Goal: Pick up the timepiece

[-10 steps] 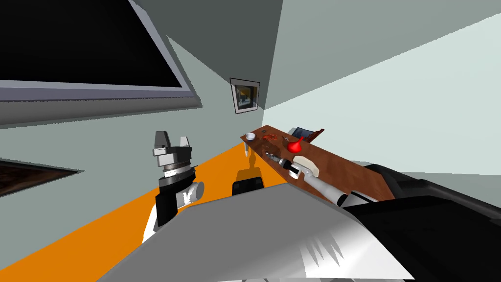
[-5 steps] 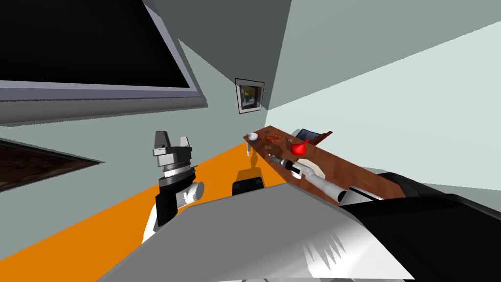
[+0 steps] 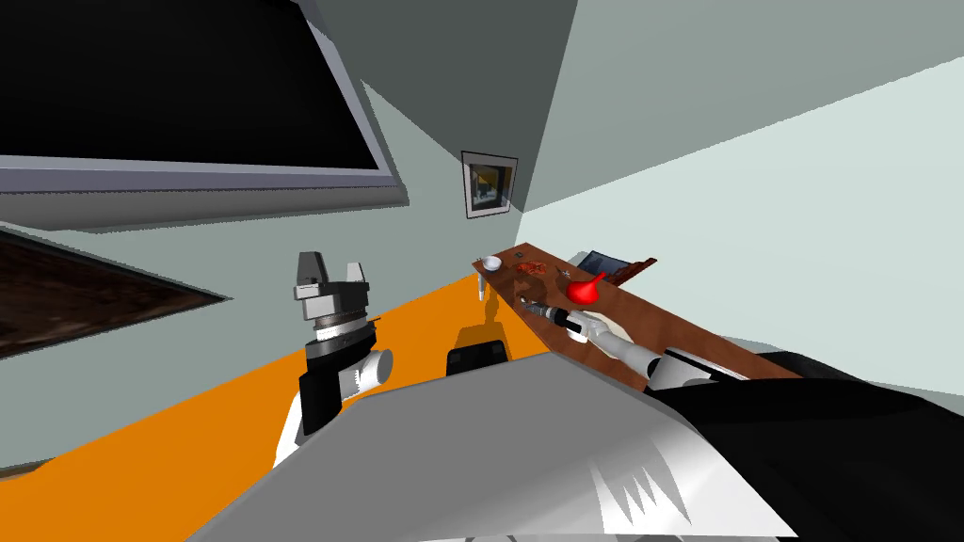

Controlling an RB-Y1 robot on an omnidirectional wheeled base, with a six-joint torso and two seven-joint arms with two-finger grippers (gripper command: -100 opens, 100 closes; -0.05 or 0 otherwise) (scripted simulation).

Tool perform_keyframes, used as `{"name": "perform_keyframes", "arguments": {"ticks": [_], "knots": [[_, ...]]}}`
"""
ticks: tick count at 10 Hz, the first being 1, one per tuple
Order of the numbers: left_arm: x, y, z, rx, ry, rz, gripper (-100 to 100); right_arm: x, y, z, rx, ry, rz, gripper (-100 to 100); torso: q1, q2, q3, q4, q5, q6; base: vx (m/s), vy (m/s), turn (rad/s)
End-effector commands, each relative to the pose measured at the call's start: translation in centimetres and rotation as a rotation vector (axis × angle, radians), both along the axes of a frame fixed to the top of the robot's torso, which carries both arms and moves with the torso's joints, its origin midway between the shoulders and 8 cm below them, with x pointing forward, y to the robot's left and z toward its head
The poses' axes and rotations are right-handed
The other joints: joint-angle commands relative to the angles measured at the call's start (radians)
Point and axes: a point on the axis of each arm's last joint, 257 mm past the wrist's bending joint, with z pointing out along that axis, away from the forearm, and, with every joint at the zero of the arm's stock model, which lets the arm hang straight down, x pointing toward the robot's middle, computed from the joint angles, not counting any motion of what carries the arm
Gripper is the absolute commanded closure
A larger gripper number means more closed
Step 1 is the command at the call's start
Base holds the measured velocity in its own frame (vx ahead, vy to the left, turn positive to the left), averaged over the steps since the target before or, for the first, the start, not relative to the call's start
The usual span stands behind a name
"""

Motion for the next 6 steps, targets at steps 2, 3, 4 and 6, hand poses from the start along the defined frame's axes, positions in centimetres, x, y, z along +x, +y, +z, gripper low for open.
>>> {"name": "perform_keyframes", "arguments": {"ticks": [2,3,4,6], "knots": [[0.0,0.0,0.0,0.000,0.000,0.000,0,-1.0,-2.4,-1.6,-0.086,0.039,0.011,-100,0.000,0.000,0.000,0.000,0.000,0.000,0.020,-0.004,0.138],[0.0,0.0,0.0,0.000,0.000,0.000,0,-1.2,-3.0,-2.0,-0.124,0.051,0.031,-100,0.000,0.000,0.000,0.000,0.000,0.001,0.016,0.002,0.098],[0.0,0.0,0.0,0.000,0.000,0.000,0,-1.5,-3.7,-2.4,-0.133,0.060,0.019,-100,0.001,0.000,0.000,0.000,0.000,0.000,0.012,0.000,0.063],[0.0,0.0,0.0,0.000,0.000,0.000,0,-1.9,-5.0,-3.0,-0.178,0.081,0.028,-100,0.001,0.001,0.000,0.000,0.000,0.000,0.012,0.001,0.085]]}}
